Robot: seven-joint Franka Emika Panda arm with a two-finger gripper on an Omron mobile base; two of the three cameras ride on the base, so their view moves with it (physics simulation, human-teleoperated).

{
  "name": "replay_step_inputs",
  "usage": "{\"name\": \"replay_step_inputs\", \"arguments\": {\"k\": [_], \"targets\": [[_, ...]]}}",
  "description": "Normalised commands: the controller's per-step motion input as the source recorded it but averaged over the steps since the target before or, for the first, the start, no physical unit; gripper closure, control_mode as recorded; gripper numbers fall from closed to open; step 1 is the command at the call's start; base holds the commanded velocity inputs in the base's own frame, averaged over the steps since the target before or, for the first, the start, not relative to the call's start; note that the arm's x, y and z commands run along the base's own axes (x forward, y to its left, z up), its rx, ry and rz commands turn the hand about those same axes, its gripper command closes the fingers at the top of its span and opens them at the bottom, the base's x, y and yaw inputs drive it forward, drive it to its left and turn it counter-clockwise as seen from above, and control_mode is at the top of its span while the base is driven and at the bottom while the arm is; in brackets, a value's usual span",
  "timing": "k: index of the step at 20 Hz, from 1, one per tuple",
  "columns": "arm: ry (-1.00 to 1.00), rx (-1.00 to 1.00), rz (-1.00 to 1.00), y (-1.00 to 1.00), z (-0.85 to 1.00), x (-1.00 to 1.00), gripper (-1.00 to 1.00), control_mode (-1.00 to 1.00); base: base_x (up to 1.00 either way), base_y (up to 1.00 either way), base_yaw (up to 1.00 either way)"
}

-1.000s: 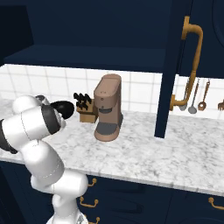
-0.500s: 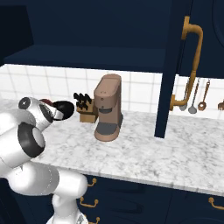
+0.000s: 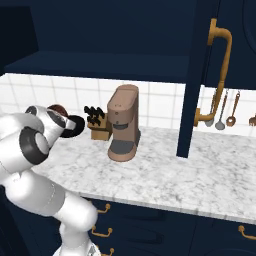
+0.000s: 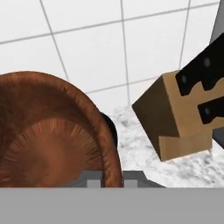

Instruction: Pick up the bowls on the counter and stack them on top of one another in the open cabinet. Place the smaller bowl on top of the larger bowl.

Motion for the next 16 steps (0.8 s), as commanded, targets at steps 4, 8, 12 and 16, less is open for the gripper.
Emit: {"name": "replay_step_inputs", "arguments": {"k": [4, 8, 12, 16], "targets": [[0.01, 0.0, 0.0, 0.0, -0.01, 0.41, 1.0, -1.0, 0.0, 0.0, 0.0], [0.0, -0.04, 0.0, 0.03, -0.24, 0.4, 1.0, -1.0, 0.0, 0.0, 0.0], [0.01, -0.03, 0.0, 0.05, -0.14, 0.56, 1.0, -1.0, 0.0, 0.0, 0.0], [0.03, -0.08, 0.0, 0.34, -0.19, 0.56, -1.0, -1.0, 0.0, 0.0, 0.0]]}}
